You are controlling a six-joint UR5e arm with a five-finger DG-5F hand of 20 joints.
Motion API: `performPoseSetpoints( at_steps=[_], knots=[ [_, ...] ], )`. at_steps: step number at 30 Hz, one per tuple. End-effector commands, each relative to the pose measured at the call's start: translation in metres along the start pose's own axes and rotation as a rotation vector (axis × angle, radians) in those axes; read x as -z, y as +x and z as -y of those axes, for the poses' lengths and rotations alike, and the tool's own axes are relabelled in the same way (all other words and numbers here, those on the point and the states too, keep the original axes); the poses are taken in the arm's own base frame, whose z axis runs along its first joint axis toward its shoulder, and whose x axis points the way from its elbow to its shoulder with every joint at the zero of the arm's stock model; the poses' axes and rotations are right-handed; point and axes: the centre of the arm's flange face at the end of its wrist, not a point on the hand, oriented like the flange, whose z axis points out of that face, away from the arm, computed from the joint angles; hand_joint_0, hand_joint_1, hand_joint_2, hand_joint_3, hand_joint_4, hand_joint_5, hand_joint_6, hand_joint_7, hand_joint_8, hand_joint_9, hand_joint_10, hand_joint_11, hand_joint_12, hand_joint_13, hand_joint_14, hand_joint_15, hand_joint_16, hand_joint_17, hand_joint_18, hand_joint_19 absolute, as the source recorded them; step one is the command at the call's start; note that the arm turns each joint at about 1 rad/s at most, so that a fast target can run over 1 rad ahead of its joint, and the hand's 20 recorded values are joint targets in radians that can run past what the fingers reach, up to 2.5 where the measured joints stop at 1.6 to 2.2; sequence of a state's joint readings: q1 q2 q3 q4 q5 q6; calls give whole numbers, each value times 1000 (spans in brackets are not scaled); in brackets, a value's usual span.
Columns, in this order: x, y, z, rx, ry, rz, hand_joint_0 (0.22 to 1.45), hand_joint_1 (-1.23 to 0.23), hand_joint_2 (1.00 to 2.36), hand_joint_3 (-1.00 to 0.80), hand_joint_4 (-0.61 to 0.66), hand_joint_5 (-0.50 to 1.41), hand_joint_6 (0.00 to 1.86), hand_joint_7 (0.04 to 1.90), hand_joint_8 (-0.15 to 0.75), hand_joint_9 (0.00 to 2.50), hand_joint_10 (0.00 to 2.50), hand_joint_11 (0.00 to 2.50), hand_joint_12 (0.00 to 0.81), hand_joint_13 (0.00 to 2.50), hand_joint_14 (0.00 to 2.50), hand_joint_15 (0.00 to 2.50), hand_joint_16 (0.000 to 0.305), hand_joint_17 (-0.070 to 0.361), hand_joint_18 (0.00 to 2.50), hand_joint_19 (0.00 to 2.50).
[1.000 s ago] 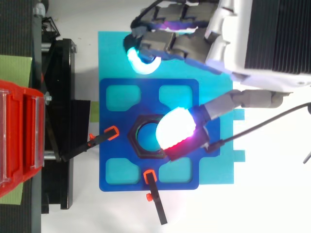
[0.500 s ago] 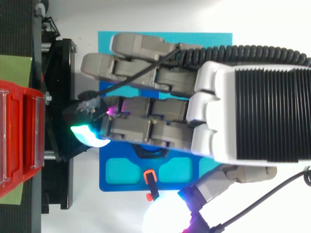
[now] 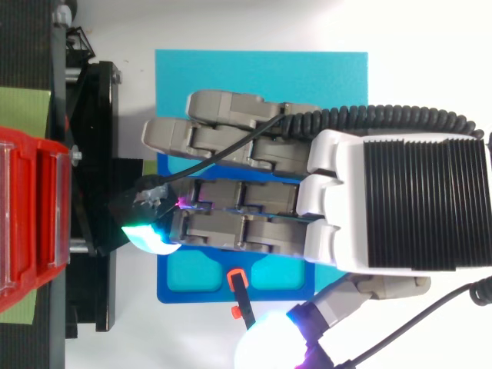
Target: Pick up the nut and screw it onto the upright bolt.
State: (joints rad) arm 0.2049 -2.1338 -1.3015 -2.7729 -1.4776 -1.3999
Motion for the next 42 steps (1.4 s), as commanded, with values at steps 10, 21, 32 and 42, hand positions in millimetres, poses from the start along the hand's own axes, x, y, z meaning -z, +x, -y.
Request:
performPoseSetpoints(
  at_steps=[10, 21, 32, 42],
  knots=[
    [7, 5, 8, 16, 15, -56, 468, 104, 1000, -500, 160, -152, 502, 779, 202, 224, 0, 0, 338, 0, 0, 0, 51, 115, 0, 0],
    [8, 5, 12, 16, 10, -62, 479, 56, 1000, -500, 195, -133, 503, 860, 225, 322, 0, 0, 333, 15, 0, 0, 46, 104, 0, 0],
    [12, 7, 12, 18, 7, -96, 488, -14, 1000, -500, 216, -115, 503, 907, 245, 432, 0, 0, 297, 138, 0, 0, 34, 76, 0, 0],
    [16, 8, 20, 20, 21, -119, 496, -59, 1000, -500, 230, -101, 504, 1032, 259, 488, 0, 0, 264, 204, 0, 0, 28, 62, 0, 0]
  ],
)
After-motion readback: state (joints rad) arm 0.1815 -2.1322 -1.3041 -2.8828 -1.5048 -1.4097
